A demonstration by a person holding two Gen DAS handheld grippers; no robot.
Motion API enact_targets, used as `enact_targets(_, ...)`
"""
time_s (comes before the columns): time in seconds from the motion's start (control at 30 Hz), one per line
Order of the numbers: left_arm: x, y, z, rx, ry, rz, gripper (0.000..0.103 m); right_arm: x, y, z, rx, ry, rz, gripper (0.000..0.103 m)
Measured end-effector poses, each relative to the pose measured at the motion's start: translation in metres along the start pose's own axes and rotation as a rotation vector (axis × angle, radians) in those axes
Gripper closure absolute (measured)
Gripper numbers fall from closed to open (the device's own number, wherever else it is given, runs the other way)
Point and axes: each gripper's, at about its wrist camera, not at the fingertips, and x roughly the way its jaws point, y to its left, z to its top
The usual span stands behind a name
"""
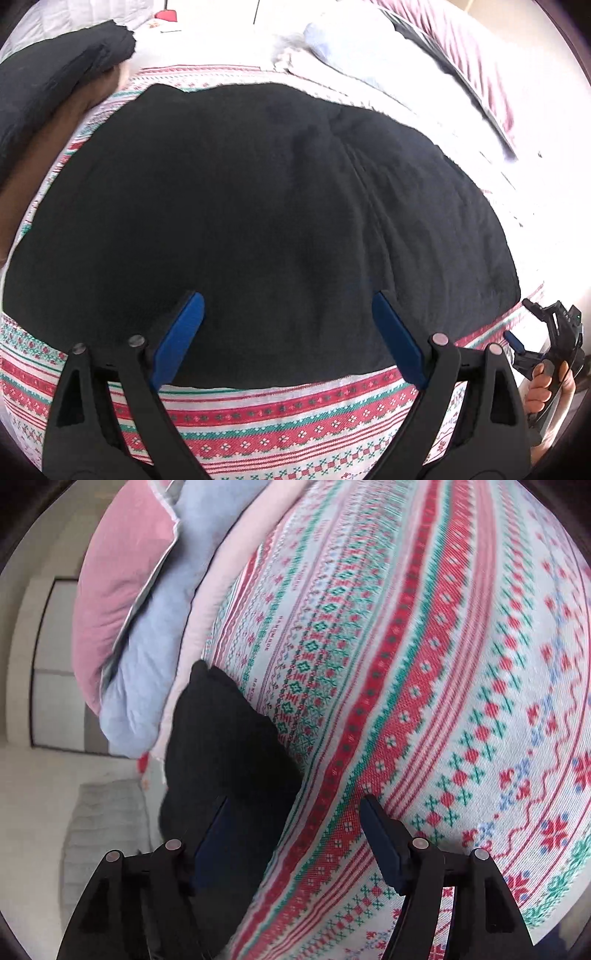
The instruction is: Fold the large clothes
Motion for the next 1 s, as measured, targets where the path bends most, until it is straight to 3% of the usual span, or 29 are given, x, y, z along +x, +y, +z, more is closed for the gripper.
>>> enact_targets(0.27,0.013,-0.016,0.0,0.059,-0.01,0.036,0.01,0.052,0.015,0.006,0.066,0.102,0.115,0.03)
enact_targets(0.37,0.015,-0.029,0.002,0.097,-0.027,0.024,0.01,0.07,0.029,0.003,0.058,0.121,0.094,0.029)
enact_targets(0.53,0.033,-0.047,0.003,0.157,-0.013,0.05,0.01,0.076,0.047,-0.001,-0.081,0.096,0.02,0.03)
enact_targets(0.6,0.039,-0.054,0.001,0.196,-0.021,0.078,0.01,0.073,0.054,-0.003,-0.118,0.075,0.029,0.04)
enact_targets(0.63,0.041,-0.057,0.001,0.215,-0.026,0.097,0.01,0.069,0.06,-0.004,-0.152,0.054,0.027,0.059)
enact_targets(0.67,0.044,-0.058,0.0,0.221,-0.025,0.109,0.01,0.069,0.071,-0.005,-0.185,0.036,0.028,0.069)
enact_targets(0.9,0.052,-0.059,0.0,0.213,-0.019,0.137,0.009,0.038,0.143,-0.046,-0.556,-0.134,0.071,0.076)
enact_targets(1.0,0.05,-0.056,0.003,0.21,-0.01,0.109,0.009,0.038,0.145,-0.05,-0.582,-0.146,0.037,0.078)
